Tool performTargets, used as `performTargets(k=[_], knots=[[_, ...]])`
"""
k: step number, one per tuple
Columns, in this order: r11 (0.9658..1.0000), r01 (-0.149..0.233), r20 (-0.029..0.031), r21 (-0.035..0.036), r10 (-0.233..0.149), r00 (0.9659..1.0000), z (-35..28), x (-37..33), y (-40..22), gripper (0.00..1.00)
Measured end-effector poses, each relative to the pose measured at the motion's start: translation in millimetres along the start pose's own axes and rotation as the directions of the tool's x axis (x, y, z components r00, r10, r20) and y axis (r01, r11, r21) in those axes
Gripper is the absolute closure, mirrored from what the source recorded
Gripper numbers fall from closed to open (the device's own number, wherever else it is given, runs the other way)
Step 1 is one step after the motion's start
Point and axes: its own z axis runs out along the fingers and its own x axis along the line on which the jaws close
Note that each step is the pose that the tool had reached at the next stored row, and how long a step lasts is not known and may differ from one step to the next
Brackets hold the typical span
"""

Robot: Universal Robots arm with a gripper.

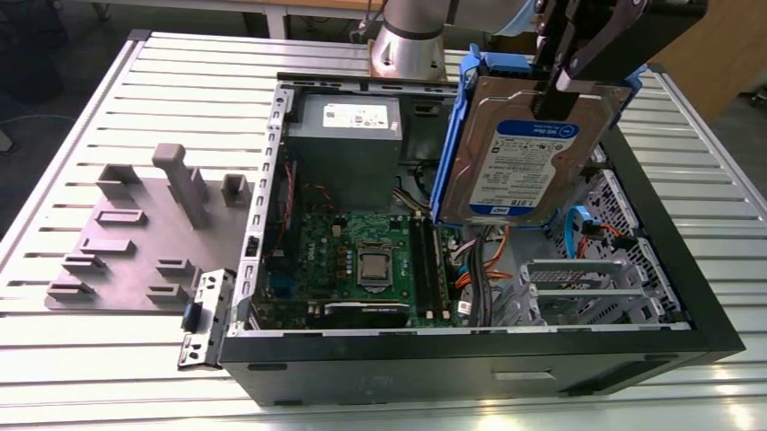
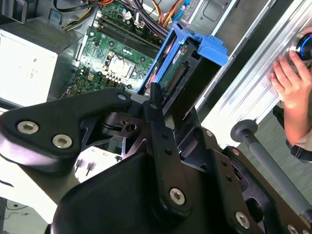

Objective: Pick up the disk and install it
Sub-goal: 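Pick up the disk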

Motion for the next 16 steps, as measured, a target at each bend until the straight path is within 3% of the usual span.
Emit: performTargets(k=[7, 13, 16], knots=[[1.0000, 0.000, 0.0002, 0.0000, 0.000, 1.0000, 0.0, -0.1, -2.7, 0.65], [1.0000, 0.000, 0.0000, -0.0016, 0.000, 1.0000, 0.1, -1.1, -19.8, 0.65], [1.0000, 0.000, 0.0000, -0.0017, 0.000, 1.0000, 1.1, -0.4, -24.1, 0.65]])
